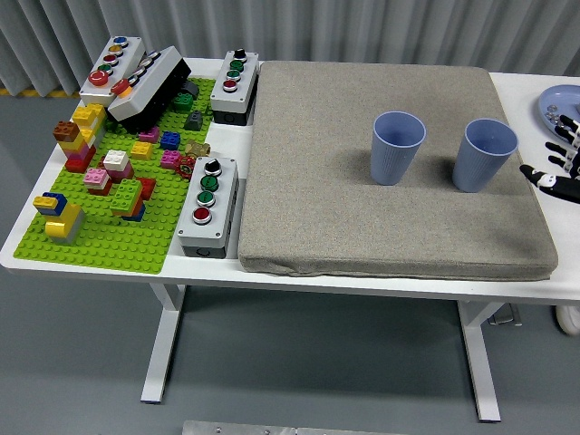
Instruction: Pick cup pour cup place
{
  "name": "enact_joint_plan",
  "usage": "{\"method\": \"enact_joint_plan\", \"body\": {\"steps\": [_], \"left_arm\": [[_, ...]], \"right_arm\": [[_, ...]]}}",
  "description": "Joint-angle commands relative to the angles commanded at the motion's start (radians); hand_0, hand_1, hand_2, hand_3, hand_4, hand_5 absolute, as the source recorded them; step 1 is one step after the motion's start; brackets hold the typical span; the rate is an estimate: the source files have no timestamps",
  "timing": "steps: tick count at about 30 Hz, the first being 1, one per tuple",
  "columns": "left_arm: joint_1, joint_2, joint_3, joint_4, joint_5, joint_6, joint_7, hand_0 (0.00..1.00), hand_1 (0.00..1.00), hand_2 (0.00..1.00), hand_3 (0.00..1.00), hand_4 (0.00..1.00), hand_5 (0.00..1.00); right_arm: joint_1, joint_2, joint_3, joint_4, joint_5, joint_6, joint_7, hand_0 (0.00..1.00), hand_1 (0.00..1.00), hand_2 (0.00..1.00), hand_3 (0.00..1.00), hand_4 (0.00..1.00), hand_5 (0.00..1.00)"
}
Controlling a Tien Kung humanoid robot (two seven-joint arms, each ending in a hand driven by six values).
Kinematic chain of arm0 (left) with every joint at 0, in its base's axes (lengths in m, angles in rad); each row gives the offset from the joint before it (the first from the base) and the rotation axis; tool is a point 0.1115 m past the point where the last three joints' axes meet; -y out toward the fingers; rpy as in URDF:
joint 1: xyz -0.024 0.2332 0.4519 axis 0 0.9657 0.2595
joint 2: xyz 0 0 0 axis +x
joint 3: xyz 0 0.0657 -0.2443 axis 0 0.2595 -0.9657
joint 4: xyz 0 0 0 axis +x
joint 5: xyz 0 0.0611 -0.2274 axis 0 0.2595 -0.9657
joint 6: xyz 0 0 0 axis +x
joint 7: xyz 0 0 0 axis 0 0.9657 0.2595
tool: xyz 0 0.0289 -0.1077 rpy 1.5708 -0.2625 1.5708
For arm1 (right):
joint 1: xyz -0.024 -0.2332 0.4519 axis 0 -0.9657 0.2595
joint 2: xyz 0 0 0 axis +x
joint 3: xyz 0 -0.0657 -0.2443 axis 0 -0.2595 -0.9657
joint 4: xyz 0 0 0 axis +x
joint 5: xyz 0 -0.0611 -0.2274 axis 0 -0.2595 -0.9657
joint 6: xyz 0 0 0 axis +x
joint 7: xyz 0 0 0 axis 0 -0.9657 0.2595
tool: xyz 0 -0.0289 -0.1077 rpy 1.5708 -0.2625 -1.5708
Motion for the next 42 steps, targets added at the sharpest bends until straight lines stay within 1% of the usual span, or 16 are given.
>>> {"method": "enact_joint_plan", "body": {"steps": [10, 14, 16, 20, 27, 30, 31, 34, 36, 37, 42], "left_arm": [[-0.001, 0.0, 0.013, 0.0, -0.004, -0.002, 0.0, 0.804, 0.75, 0.814, 0.733, 0.516, 0.998], [-0.001, 0.0, 0.018, 0.0, -0.007, -0.002, 0.0, 0.805, 0.752, 0.813, 0.73, 0.516, 0.998], [-0.001, 0.0, 0.022, 0.0, -0.009, -0.003, 0.0, 0.805, 0.752, 0.813, 0.73, 0.516, 0.998], [-0.003, 0.001, 0.028, 0.0, -0.012, -0.003, -0.001, 0.805, 0.751, 0.814, 0.73, 0.516, 0.998], [-0.003, 0.004, 0.04, 0.0, -0.019, -0.004, -0.001, 0.805, 0.751, 0.813, 0.729, 0.516, 0.998], [-0.001, 0.004, 0.044, 0.0, -0.019, -0.004, -0.001, 0.805, 0.751, 0.813, 0.729, 0.516, 0.998], [-0.001, 0.005, 0.044, 0.0, -0.019, -0.004, -0.001, 0.805, 0.751, 0.812, 0.728, 0.515, 0.998], [0.0, 0.005, 0.046, 0.0, -0.019, -0.004, -0.001, 0.805, 0.751, 0.812, 0.728, 0.515, 0.998], [0.0, 0.005, 0.047, 0.0, -0.019, -0.004, -0.001, 0.805, 0.751, 0.812, 0.728, 0.515, 0.998], [0.0, 0.005, 0.047, 0.0, -0.019, -0.004, -0.001, 0.805, 0.75, 0.813, 0.728, 0.515, 0.998], [-0.003, 0.005, 0.048, 0.0, -0.018, -0.003, -0.002, 0.805, 0.75, 0.813, 0.728, 0.515, 0.998]], "right_arm": [[-0.005, 0.017, -0.006, -0.034, 0.025, 0.006, 0.013, 0.939, 0.904, 0.988, 0.992, 0.859, 0.238], [0.006, 0.027, -0.019, -0.072, 0.045, 0.003, 0.038, 0.944, 0.904, 0.984, 0.981, 0.856, 0.242], [0.019, 0.035, -0.03, -0.105, 0.06, 0.005, 0.05, 0.944, 0.904, 0.984, 0.981, 0.856, 0.242], [0.034, 0.043, -0.047, -0.144, 0.082, 0.013, 0.06, 0.948, 0.908, 0.984, 0.974, 0.855, 0.243], [0.06, 0.051, -0.083, -0.207, 0.115, 0.02, 0.089, 0.956, 0.913, 0.991, 0.957, 0.853, 0.25], [0.071, 0.053, -0.096, -0.226, 0.12, 0.013, 0.099, 0.956, 0.913, 0.991, 0.957, 0.853, 0.25], [0.076, 0.054, -0.099, -0.232, 0.122, 0.008, 0.1, 0.958, 0.932, 0.998, 0.996, 0.89, 0.329], [0.089, 0.055, -0.103, -0.245, 0.12, -0.003, 0.096, 0.958, 0.932, 0.998, 0.996, 0.89, 0.329], [0.096, 0.055, -0.104, -0.25, 0.117, 0.001, 0.091, 0.958, 0.932, 0.998, 0.996, 0.89, 0.329], [0.098, 0.055, -0.105, -0.251, 0.117, 0.002, 0.09, 0.991, 0.956, 0.998, 0.998, 0.897, 0.349], [0.113, 0.059, -0.112, -0.265, 0.126, 0.008, 0.089, 0.991, 0.956, 0.998, 0.998, 0.897, 0.349]]}}
